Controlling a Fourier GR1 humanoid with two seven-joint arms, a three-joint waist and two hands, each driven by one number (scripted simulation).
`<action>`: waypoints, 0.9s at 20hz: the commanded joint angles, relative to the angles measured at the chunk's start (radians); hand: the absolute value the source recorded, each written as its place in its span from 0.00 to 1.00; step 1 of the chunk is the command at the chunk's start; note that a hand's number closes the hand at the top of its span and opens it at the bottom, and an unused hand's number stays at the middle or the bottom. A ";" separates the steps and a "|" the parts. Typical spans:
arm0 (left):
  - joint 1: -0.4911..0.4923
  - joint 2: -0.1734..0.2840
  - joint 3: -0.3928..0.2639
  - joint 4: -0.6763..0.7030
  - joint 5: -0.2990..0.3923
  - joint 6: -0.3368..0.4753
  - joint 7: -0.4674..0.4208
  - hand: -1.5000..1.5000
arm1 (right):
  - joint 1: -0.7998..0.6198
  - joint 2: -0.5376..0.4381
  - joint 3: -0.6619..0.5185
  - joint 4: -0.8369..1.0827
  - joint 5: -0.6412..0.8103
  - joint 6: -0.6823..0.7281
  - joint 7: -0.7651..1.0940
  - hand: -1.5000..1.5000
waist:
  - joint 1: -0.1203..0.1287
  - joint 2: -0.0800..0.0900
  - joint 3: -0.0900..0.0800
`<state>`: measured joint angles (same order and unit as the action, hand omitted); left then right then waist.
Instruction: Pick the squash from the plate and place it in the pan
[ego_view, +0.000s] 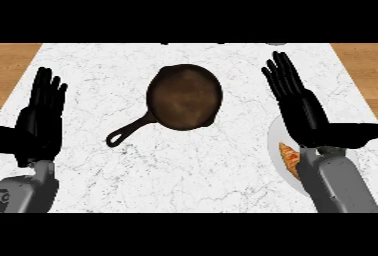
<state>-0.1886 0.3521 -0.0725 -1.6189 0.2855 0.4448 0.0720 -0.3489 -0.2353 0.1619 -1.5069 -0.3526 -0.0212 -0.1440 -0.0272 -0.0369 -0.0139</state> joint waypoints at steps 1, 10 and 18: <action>0.072 0.021 -0.011 -0.009 -0.008 -0.054 -0.031 0.50 | 0.054 -0.064 -0.116 -0.055 0.001 -0.081 0.023 0.00 | 0.014 0.031 0.013; 0.211 0.143 -0.111 0.085 -0.129 -0.098 0.035 0.50 | 0.275 -0.116 -0.572 0.272 0.086 -0.695 0.121 0.00 | -0.101 0.044 0.015; 0.226 0.143 -0.175 0.071 -0.175 -0.138 0.009 0.50 | 0.587 -0.274 -0.357 0.171 0.346 -0.764 0.479 0.00 | -0.003 0.037 0.005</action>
<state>0.0425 0.4981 -0.2302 -1.5595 0.1324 0.3161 0.0963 0.1156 -0.4347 -0.2704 -1.2891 -0.1066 -0.7606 0.1798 -0.0510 -0.0001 -0.0066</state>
